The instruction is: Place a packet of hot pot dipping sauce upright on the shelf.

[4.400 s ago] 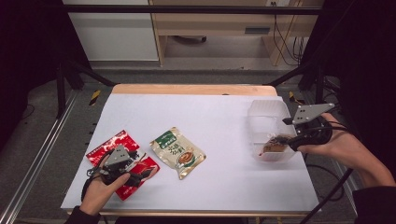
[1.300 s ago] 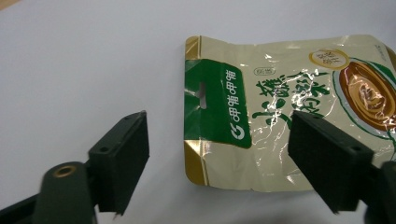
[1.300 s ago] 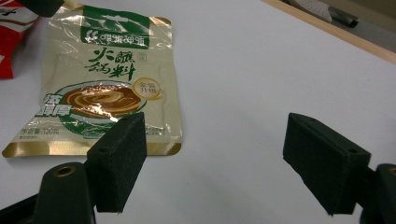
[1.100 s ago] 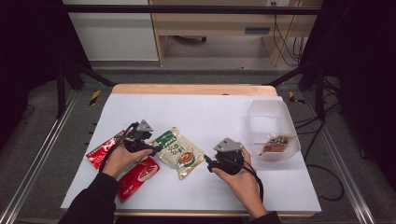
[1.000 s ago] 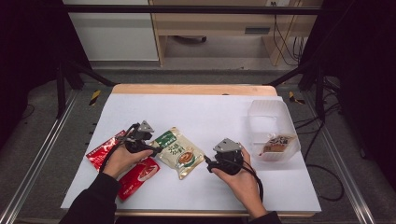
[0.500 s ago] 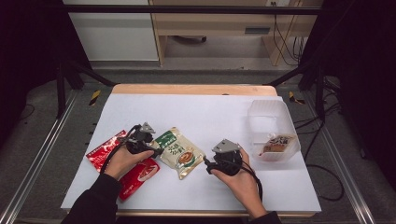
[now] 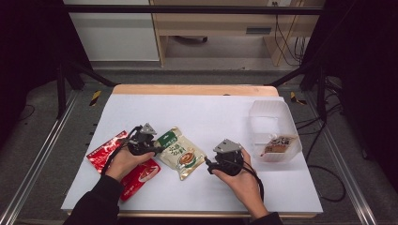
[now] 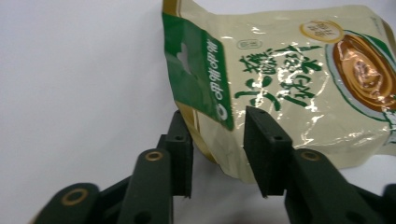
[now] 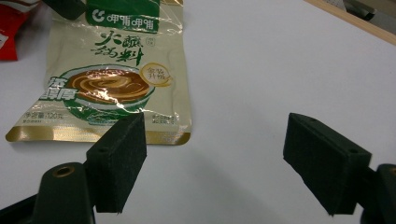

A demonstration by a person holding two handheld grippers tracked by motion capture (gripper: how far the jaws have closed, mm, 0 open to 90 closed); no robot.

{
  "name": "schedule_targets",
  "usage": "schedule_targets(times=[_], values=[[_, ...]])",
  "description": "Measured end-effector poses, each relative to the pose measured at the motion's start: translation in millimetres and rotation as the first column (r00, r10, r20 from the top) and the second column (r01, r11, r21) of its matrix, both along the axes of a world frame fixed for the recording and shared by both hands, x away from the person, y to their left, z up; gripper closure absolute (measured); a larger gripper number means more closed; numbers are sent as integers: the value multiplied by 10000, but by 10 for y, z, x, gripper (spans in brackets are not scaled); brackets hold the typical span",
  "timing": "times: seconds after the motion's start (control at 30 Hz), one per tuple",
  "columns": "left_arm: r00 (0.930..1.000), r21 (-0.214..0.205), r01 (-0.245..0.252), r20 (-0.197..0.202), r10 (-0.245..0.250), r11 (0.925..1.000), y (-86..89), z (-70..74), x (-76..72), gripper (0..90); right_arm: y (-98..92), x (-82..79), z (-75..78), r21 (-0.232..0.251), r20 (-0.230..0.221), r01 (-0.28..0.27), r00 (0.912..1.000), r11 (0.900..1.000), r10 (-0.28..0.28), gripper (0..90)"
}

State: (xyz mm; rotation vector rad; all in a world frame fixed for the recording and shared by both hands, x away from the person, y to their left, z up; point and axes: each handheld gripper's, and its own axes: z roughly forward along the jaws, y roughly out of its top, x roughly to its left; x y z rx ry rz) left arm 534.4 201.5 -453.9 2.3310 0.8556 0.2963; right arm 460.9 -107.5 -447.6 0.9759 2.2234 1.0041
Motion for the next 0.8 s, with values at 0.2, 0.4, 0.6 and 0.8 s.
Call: schedule_targets(times=[0.2,0.4,0.6,0.8], values=[[10000,-20,79,52,-79,10000,-75,-10,-24,842,2,-5,7,-3,47,-35,10000,10000,35,217],[9995,-13,155,271,-155,9999,-113,73,-68,896,-11,-9,28,30,115,-16,9999,10000,16,217],[9965,-219,357,760,-339,9991,-130,271,-133,899,-7,-24,103,-82,312,-142,9994,9999,145,204],[9889,-476,897,1233,-833,9948,-177,558,-205,900,-16,-28,265,-338,530,-382,9978,9987,399,189]])
